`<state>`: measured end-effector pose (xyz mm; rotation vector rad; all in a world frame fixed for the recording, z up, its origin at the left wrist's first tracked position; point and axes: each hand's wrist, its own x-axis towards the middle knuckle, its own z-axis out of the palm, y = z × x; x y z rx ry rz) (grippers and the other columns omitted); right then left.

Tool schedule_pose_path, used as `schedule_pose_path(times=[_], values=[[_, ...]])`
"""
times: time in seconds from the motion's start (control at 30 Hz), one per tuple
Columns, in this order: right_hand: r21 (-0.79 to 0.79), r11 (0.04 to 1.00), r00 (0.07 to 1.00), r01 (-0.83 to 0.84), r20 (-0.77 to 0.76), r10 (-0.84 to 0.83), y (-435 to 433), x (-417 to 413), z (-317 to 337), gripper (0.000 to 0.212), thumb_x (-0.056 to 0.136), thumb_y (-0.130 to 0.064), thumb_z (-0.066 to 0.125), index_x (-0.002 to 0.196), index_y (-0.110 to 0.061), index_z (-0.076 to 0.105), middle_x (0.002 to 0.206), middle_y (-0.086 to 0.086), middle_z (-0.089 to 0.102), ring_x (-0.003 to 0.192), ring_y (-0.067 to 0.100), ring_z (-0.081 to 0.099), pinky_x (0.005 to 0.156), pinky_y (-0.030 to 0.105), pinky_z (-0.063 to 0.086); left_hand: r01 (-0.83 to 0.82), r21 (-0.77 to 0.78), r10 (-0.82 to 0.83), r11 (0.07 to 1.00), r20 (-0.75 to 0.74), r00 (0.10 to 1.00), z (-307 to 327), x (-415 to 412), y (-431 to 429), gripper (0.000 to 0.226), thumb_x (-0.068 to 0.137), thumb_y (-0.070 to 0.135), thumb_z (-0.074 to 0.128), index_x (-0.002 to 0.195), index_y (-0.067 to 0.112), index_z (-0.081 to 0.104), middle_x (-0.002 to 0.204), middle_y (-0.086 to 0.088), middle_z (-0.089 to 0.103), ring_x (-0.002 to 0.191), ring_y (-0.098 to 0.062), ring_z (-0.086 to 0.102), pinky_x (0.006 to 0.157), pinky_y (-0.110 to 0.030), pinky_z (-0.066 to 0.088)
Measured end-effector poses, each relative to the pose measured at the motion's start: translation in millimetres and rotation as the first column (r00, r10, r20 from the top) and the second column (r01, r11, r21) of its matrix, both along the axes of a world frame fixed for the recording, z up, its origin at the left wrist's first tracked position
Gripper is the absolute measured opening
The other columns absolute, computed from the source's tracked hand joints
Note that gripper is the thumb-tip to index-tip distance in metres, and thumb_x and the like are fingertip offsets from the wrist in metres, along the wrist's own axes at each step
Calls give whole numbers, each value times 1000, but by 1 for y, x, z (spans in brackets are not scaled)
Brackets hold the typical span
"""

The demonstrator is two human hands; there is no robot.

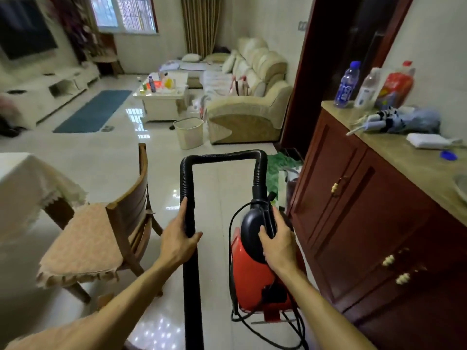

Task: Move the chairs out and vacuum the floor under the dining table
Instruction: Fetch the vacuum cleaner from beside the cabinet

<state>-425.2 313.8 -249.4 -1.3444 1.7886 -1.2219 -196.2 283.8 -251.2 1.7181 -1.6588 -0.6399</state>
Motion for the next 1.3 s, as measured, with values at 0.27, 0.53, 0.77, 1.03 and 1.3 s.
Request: schedule_pose_path(times=[0.27, 0.53, 0.77, 1.03, 1.3], values=[[-77, 995, 997, -65, -51, 61, -151, -26, 45, 50, 93, -13, 61, 140, -25, 48, 105, 1, 68, 80, 36, 67, 69, 51, 59, -37, -10, 37, 999, -11, 999, 36, -12, -115, 100, 84, 15, 76, 157, 33, 9, 144, -14, 51, 124, -34, 56, 98, -49, 49], [-114, 991, 996, -68, -70, 61, -322, -37, 74, 50, 91, -9, 61, 140, -15, 50, 107, 5, 67, 74, 29, 63, 68, 46, 59, 13, -53, -12, 998, 16, 1000, 70, -12, -290, 95, 86, 14, 74, 157, 26, 13, 138, -15, 56, 117, -33, 60, 98, -45, 50], [-117, 992, 999, -54, -9, 53, -452, -45, 106, 53, 96, -9, 58, 146, -19, 41, 75, 9, 61, 39, 14, 50, 35, 25, 41, -28, -93, 27, 995, -2, 1000, 100, -15, -428, 98, 82, 15, 77, 157, 28, 16, 132, -13, 62, 109, -30, 64, 92, -41, 53], [-122, 990, 998, -69, 0, 70, -601, -47, 121, 59, 97, -14, 58, 150, -22, 34, 83, 16, 65, 40, 19, 53, 38, 28, 46, -42, -134, 48, 990, 46, 998, 110, -25, -558, 100, 83, 14, 77, 157, 29, 13, 135, -13, 60, 111, -31, 64, 91, -43, 54], [-96, 968, 973, -232, -13, 232, -766, -32, 115, 56, 97, -11, 57, 149, -18, 36, 96, 19, 66, 44, 18, 53, 35, 23, 41, -170, -116, 174, 979, 26, 984, 99, -21, -699, 98, 83, 13, 76, 157, 29, 13, 139, -11, 56, 114, -30, 62, 89, -43, 55]])
